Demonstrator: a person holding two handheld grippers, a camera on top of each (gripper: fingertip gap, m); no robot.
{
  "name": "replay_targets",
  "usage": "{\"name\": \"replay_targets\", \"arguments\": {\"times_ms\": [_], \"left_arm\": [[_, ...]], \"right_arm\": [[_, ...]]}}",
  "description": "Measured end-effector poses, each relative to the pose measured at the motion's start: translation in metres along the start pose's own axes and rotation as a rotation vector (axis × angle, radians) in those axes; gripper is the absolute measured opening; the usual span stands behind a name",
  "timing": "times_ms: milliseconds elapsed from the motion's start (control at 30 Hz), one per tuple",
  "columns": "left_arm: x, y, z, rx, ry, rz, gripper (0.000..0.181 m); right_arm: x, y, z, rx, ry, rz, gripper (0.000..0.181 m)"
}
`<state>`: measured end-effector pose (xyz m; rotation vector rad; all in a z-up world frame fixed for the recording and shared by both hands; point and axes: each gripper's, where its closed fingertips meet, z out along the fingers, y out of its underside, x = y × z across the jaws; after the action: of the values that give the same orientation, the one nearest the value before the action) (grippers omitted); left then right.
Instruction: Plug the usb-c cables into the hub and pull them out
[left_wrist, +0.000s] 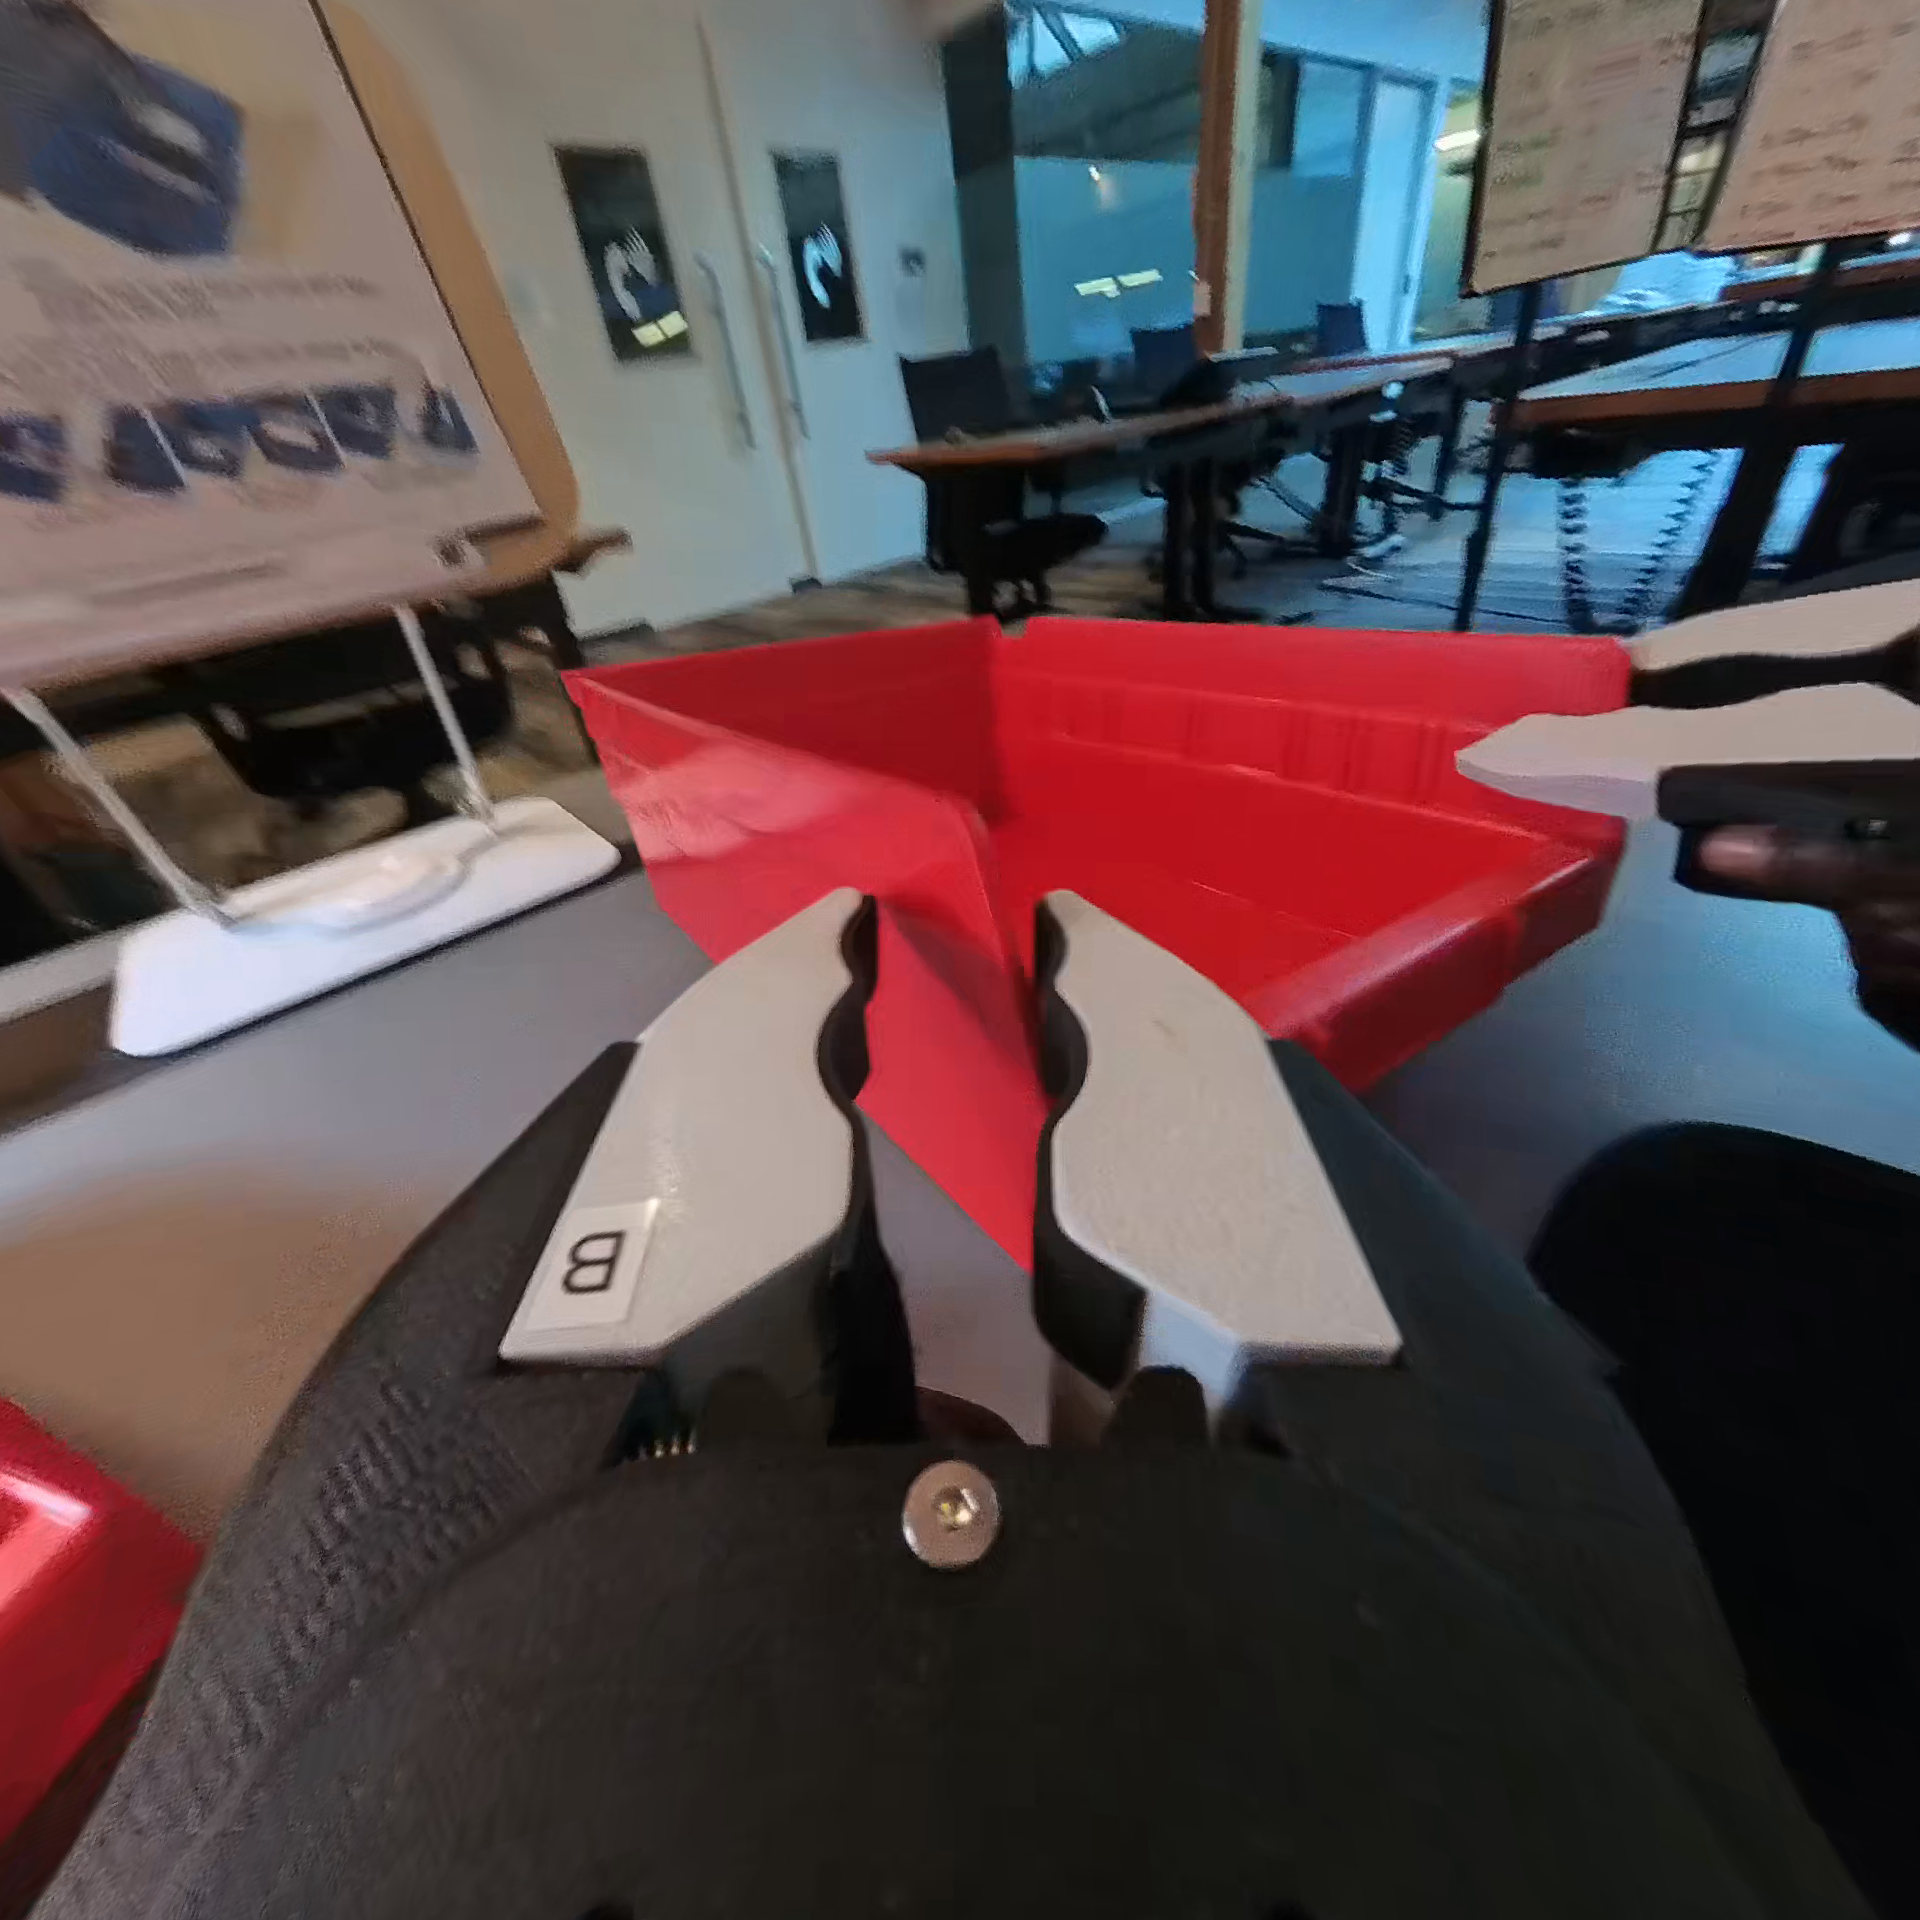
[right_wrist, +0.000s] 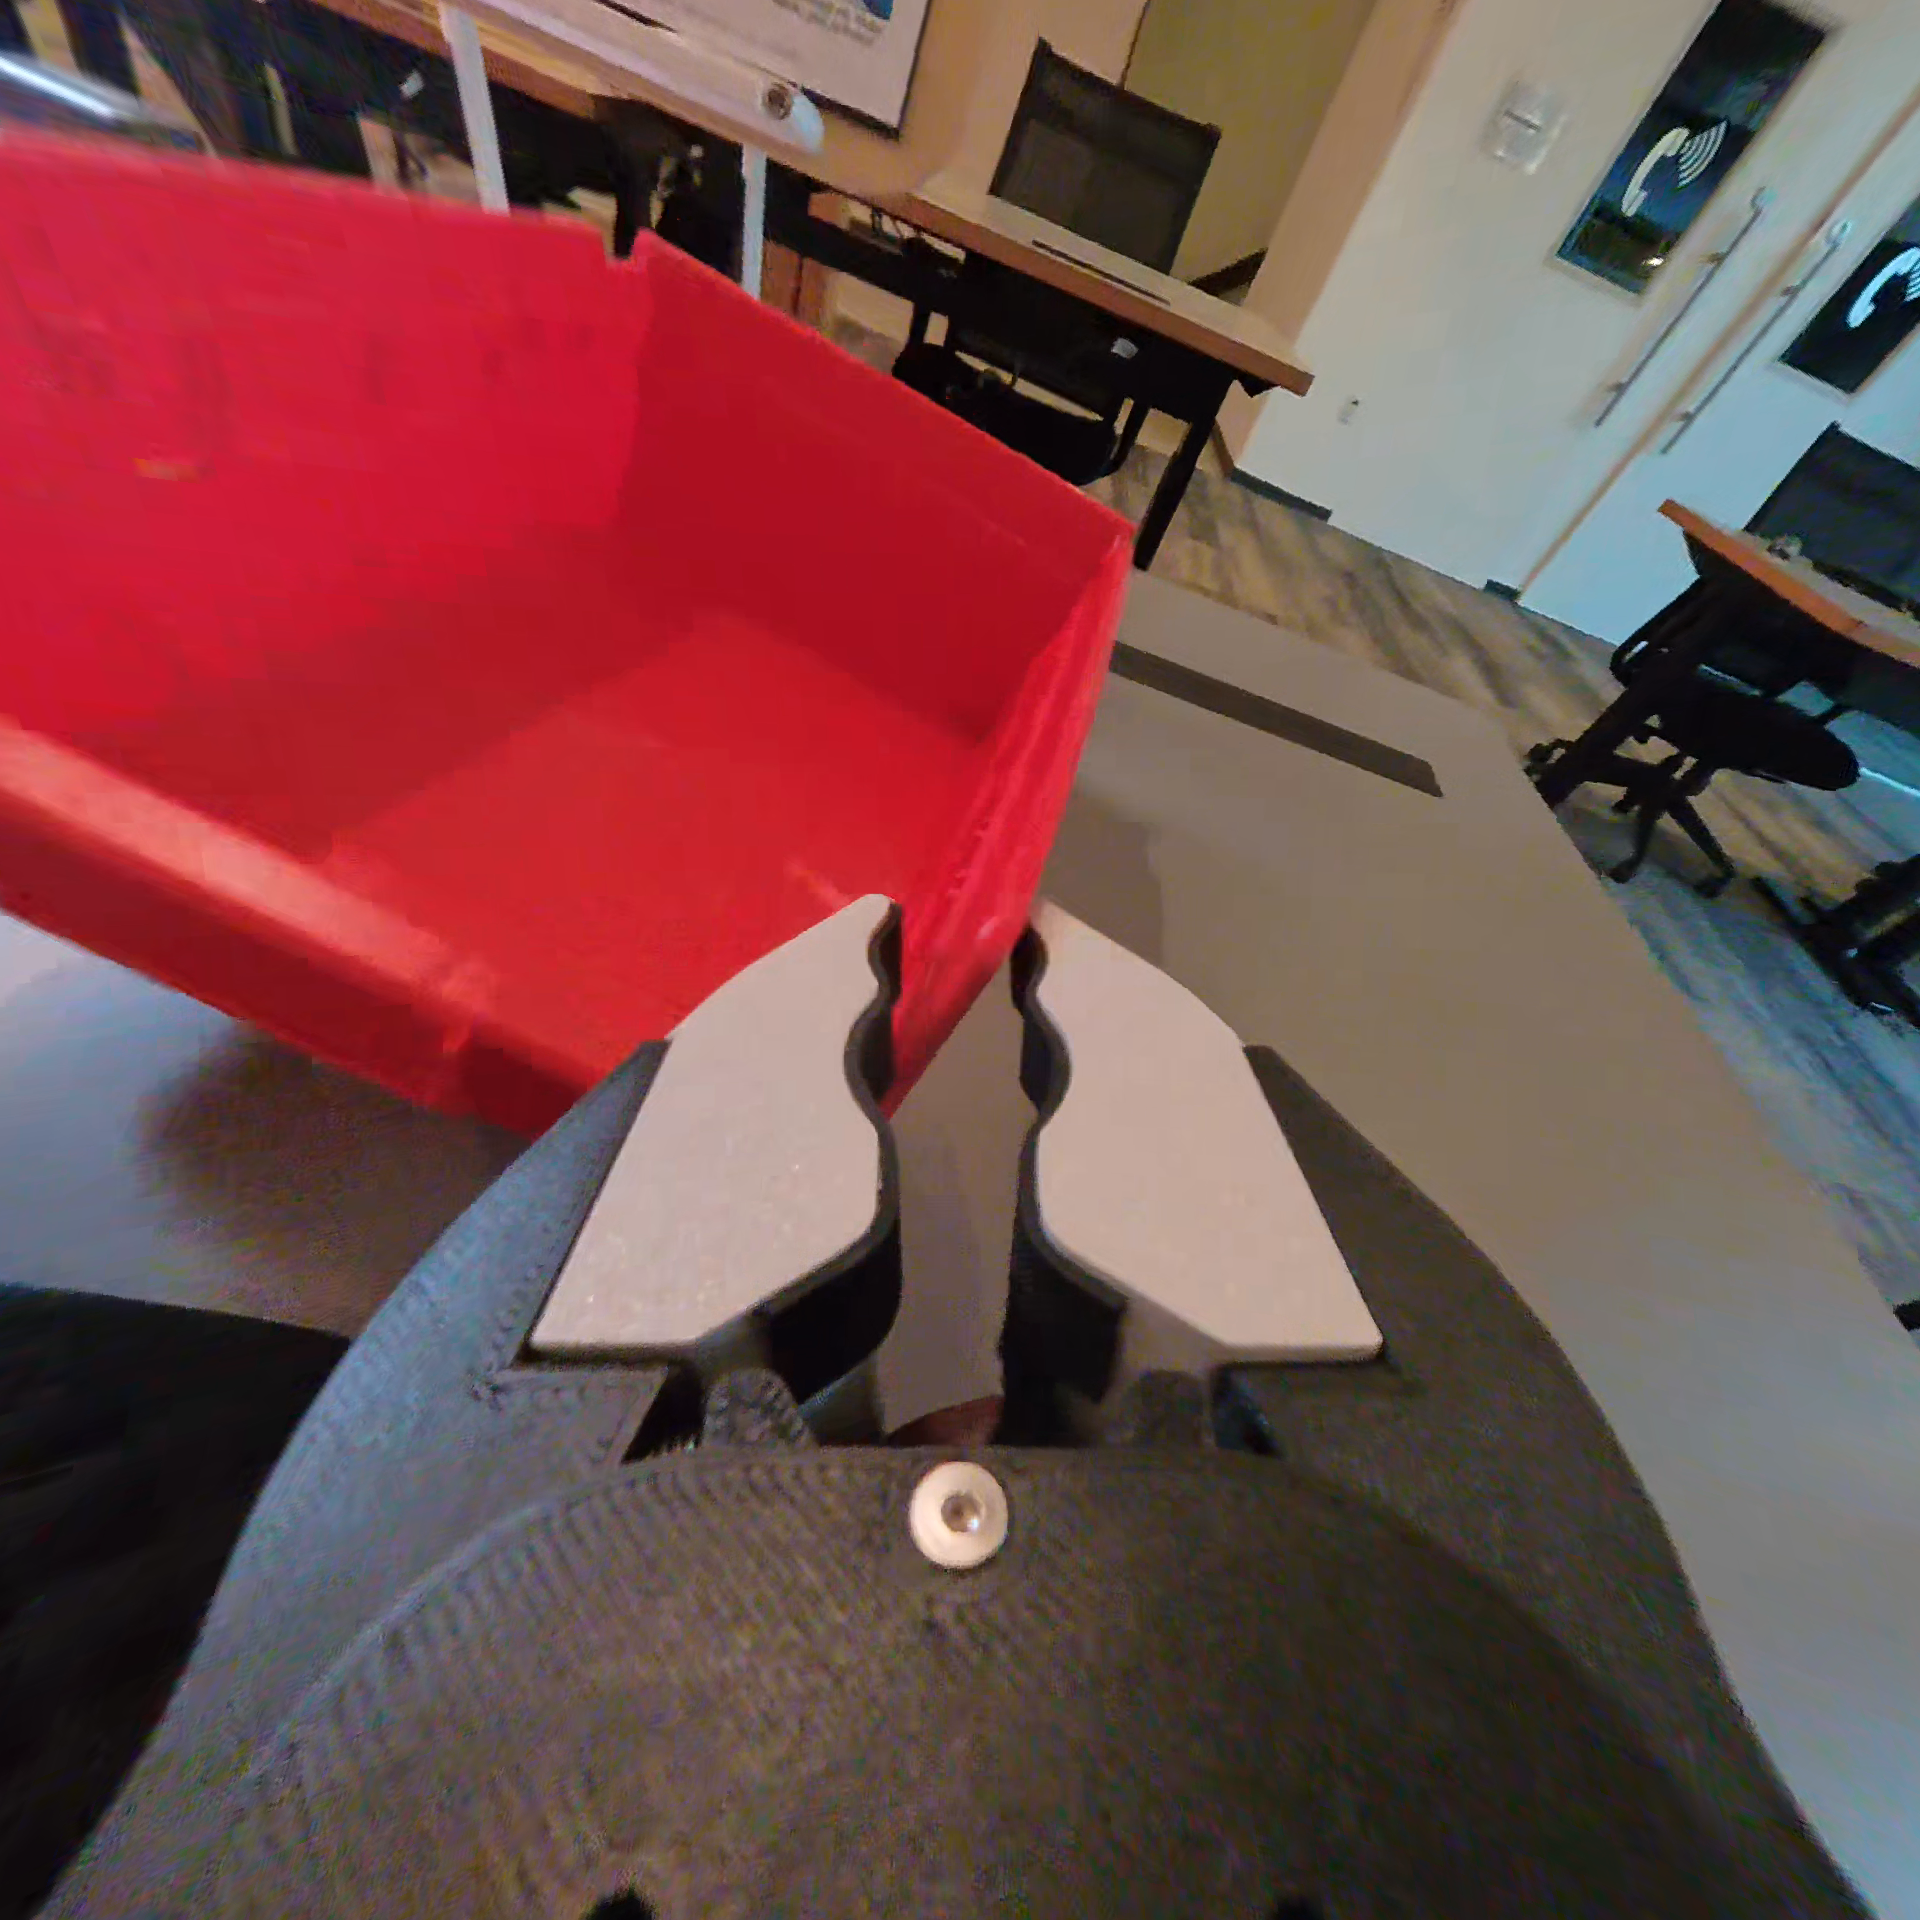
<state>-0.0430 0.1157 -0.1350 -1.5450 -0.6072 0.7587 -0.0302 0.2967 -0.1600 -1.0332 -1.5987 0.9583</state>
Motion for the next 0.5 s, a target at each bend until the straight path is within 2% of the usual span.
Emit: {"name": "replay_targets", "arguments": {"times_ms": [33,133,233,267,333,400,500], "left_arm": [[0.0,0.0,-0.004,-0.009,0.023,-0.028,0.037],[-0.01,-0.005,-0.021,-0.001,0.026,0.003,0.046],[-0.031,-0.003,-0.051,-0.067,-0.035,0.164,0.057],[-0.044,0.002,-0.063,-0.124,-0.073,0.234,0.06],[-0.075,0.02,-0.086,-0.278,-0.148,0.342,0.064],[-0.103,0.042,-0.105,-0.433,-0.187,0.384,0.065],[-0.131,0.077,-0.117,-0.596,-0.197,0.356,0.065]], "right_arm": [[0.004,-0.003,-0.003,0.024,0.002,0.014,0.025],[0.016,-0.014,-0.015,0.089,-0.001,0.028,0.05],[0.009,-0.038,-0.03,0.225,-0.059,-0.057,0.096],[-0.001,-0.043,-0.034,0.24,-0.103,-0.095,0.101],[-0.035,-0.044,-0.039,0.174,-0.261,-0.181,0.098],[-0.077,-0.039,-0.042,0.083,-0.428,-0.288,0.083],[-0.123,-0.021,-0.029,-0.037,-0.497,-0.511,0.071]]}}
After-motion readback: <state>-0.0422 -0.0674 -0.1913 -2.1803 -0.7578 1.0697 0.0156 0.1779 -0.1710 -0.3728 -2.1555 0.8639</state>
